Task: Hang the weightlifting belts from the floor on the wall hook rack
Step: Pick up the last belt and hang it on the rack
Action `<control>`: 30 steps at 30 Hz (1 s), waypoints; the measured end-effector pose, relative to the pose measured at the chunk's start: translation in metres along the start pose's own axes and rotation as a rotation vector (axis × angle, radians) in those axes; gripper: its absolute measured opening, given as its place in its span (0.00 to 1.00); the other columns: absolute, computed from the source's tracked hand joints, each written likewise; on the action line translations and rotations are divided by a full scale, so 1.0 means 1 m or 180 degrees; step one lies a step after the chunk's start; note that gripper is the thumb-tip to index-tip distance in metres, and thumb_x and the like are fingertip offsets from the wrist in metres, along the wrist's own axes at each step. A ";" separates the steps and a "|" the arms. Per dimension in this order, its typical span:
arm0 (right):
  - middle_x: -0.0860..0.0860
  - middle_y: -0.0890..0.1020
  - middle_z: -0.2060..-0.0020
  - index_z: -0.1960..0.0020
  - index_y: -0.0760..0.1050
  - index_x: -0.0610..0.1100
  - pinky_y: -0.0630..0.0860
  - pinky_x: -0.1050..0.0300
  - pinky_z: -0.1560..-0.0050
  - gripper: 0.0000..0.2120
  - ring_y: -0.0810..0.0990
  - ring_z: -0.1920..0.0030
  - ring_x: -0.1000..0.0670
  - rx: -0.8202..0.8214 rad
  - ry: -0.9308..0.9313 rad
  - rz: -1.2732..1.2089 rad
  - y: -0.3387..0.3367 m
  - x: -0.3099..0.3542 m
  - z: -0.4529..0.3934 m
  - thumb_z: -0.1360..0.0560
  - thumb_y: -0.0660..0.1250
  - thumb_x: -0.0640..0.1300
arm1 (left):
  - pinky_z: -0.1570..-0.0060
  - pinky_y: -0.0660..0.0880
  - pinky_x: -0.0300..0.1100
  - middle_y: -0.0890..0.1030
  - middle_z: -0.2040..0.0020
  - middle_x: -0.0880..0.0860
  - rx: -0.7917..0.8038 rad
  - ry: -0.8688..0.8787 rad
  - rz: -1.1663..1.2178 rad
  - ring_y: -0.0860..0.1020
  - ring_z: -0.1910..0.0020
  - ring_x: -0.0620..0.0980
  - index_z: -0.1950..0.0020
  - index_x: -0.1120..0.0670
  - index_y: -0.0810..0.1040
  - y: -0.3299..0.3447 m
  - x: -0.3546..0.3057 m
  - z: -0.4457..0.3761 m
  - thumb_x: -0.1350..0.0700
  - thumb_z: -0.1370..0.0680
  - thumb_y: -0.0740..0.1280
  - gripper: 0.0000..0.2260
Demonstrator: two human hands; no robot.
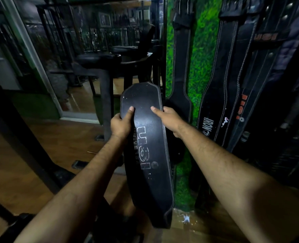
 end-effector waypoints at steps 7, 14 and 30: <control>0.48 0.86 0.46 0.37 0.79 0.44 0.78 0.42 0.37 0.19 0.85 0.44 0.47 -0.0149 -0.0152 -0.0319 -0.003 0.030 -0.004 0.25 0.73 0.50 | 0.63 0.79 0.37 0.85 0.58 0.50 0.0531 -0.0103 0.0132 0.84 0.61 0.46 0.46 0.55 0.82 0.010 -0.013 0.005 0.43 0.25 0.72 0.17; 0.51 0.76 0.33 0.26 0.67 0.40 0.64 0.53 0.28 0.32 0.74 0.32 0.51 -0.0168 -0.0093 -0.0367 -0.016 0.029 0.014 0.22 0.66 0.58 | 0.63 0.81 0.37 0.86 0.55 0.54 0.0755 0.0433 0.0186 0.85 0.58 0.49 0.48 0.56 0.81 0.028 -0.063 0.006 0.49 0.24 0.73 0.11; 0.46 0.87 0.51 0.39 0.78 0.45 0.82 0.49 0.47 0.25 0.87 0.53 0.47 -0.0531 0.1216 -0.1161 -0.089 -0.005 0.002 0.28 0.73 0.60 | 0.62 0.80 0.42 0.86 0.61 0.53 0.1485 0.0255 0.0253 0.84 0.62 0.49 0.54 0.58 0.82 0.076 0.000 0.043 0.58 0.25 0.74 0.05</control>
Point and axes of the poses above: each hand's wrist, its own z-axis away from the middle knuckle, its own y-axis out of the palm, x = y × z, the point moved 7 cm from there along -z, towards the middle knuckle
